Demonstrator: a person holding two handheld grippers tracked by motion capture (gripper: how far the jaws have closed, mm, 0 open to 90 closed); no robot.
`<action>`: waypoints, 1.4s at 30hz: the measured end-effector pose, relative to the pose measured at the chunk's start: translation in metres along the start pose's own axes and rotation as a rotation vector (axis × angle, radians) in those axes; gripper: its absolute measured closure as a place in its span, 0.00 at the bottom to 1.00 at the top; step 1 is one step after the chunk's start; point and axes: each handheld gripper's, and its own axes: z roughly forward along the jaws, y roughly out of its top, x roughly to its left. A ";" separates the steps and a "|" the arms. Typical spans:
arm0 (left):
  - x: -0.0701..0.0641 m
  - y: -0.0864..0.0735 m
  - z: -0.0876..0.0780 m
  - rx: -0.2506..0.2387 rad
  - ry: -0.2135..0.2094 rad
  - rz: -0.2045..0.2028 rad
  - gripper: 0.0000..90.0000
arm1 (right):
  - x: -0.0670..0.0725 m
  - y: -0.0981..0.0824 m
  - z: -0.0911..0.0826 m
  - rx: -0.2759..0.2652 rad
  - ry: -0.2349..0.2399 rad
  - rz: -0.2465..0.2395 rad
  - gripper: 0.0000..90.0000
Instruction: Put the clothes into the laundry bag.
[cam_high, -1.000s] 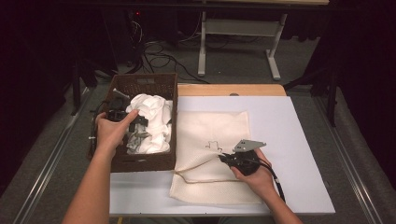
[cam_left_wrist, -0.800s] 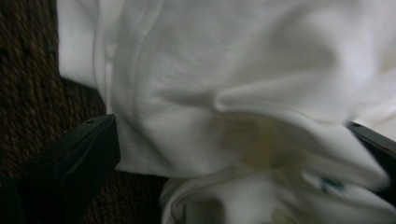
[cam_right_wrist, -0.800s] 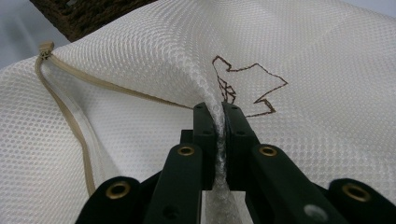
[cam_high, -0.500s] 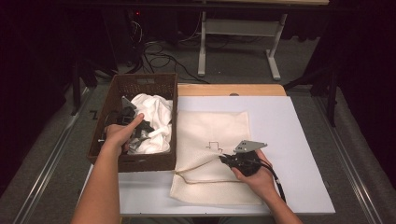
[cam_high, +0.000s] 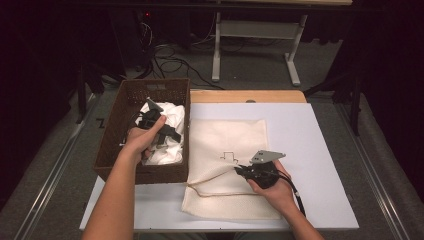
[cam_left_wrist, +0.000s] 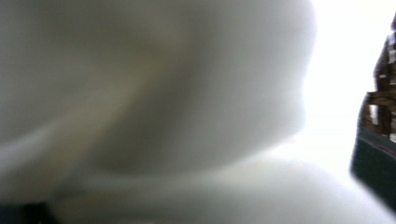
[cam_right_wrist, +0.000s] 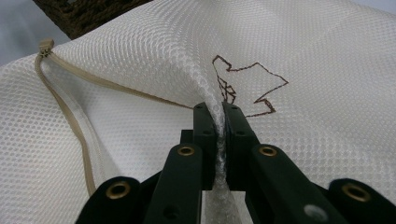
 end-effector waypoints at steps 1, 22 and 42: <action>-0.002 0.001 0.003 0.007 0.023 0.000 0.00 | 0.000 0.000 0.000 0.000 0.001 0.001 0.96; -0.012 -0.001 0.045 0.090 0.343 0.111 0.00 | 0.002 0.000 0.000 0.008 0.002 0.004 0.96; 0.015 -0.011 -0.008 -0.092 0.422 0.025 0.55 | 0.001 -0.001 0.001 0.005 0.001 0.002 0.96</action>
